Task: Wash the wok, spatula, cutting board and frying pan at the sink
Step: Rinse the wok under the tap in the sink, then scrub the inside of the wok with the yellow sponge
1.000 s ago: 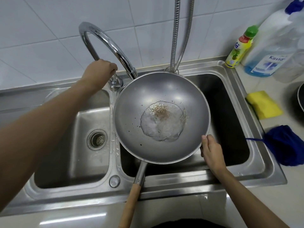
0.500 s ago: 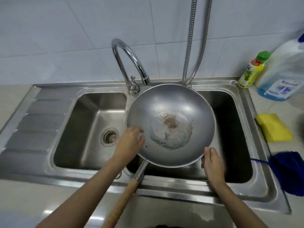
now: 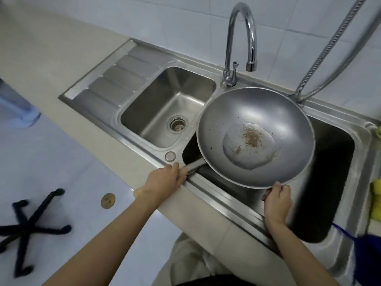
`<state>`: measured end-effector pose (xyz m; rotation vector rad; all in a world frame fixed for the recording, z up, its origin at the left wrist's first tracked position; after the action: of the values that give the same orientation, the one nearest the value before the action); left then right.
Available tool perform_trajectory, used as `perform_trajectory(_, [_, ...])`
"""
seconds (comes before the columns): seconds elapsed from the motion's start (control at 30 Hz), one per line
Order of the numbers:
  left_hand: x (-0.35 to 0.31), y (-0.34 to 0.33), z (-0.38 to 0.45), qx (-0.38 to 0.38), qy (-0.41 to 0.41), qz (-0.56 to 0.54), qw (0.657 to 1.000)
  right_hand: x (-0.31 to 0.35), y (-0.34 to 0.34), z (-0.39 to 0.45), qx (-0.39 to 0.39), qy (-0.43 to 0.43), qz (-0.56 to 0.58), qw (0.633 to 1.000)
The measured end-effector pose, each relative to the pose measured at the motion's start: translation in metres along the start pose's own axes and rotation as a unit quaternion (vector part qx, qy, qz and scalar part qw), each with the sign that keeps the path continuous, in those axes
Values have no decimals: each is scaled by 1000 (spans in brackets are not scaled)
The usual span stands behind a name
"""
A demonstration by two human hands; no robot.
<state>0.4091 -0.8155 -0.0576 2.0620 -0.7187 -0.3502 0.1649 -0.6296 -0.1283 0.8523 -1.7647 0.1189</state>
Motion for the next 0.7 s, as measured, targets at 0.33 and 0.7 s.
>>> perform_trajectory(0.33, [8, -1, 4, 43, 42, -18, 998, -2, -2, 0, 46, -27, 38, 998])
perform_trajectory(0.7, [9, 3, 6, 38, 10, -50, 998, 40, 139, 17, -123, 176, -292, 932])
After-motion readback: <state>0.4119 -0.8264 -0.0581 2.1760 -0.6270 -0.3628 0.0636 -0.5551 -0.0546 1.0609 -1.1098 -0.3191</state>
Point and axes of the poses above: each hand's wrist, its own z-axis towards the middle knuckle, its own y-axis out of the back of the hand, x = y × z, the point moved 3 cm from there along z, towards the middle knuckle, and after that the axes turned 15 degrees about x, right-handed, at the moved point
